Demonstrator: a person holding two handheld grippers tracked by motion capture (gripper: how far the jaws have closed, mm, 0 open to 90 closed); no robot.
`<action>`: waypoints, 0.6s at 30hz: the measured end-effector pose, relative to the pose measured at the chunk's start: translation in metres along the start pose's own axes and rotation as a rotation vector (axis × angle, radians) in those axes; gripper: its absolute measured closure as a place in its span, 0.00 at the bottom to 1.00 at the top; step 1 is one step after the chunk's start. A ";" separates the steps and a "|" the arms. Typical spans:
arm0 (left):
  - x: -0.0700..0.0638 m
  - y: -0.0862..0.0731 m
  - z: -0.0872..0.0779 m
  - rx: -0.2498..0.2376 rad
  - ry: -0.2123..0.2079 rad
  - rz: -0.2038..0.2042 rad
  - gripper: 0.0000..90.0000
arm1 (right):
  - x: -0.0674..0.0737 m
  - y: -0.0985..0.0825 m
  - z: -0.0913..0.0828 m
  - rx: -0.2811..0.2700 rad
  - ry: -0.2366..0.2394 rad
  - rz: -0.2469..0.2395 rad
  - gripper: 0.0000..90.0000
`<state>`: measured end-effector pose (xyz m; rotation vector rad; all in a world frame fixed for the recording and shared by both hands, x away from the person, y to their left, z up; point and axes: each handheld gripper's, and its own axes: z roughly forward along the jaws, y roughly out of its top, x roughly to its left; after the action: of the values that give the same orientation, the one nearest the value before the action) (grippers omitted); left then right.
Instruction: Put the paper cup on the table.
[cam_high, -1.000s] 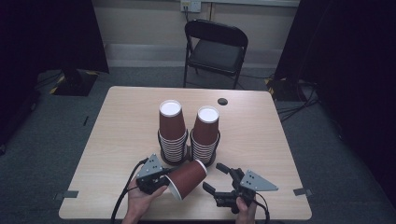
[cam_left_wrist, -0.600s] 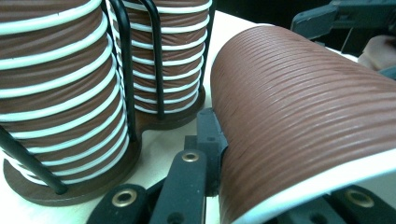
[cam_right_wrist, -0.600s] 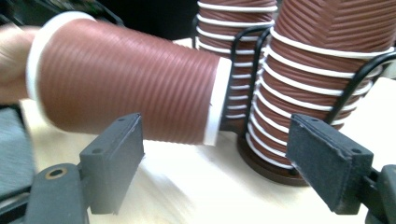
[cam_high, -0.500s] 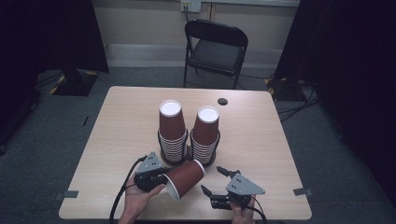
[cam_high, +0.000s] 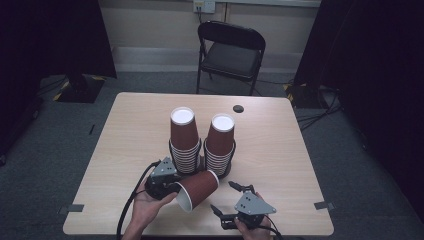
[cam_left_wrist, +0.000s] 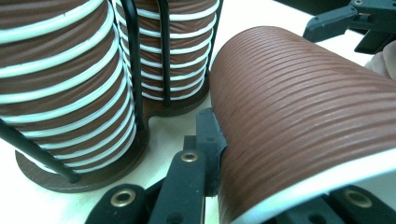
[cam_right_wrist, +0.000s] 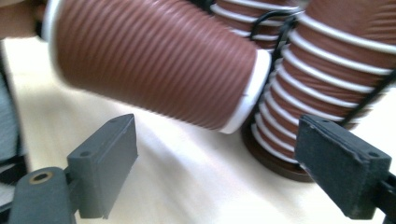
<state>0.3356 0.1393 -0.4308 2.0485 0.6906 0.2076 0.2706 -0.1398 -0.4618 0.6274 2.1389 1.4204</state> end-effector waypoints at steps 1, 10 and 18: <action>0.000 0.001 0.000 0.004 -0.001 -0.002 0.96 | 0.000 0.000 0.001 0.005 0.019 -0.001 0.14; 0.002 0.008 0.006 0.121 -0.027 -0.016 0.96 | 0.007 -0.003 0.006 0.029 0.023 -0.082 0.27; 0.006 0.015 0.009 0.177 -0.053 -0.038 0.96 | 0.016 -0.003 0.009 0.098 -0.071 -0.237 0.13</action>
<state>0.3498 0.1302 -0.4242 2.1986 0.7361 0.0723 0.2631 -0.1244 -0.4702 0.4352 2.1562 1.1565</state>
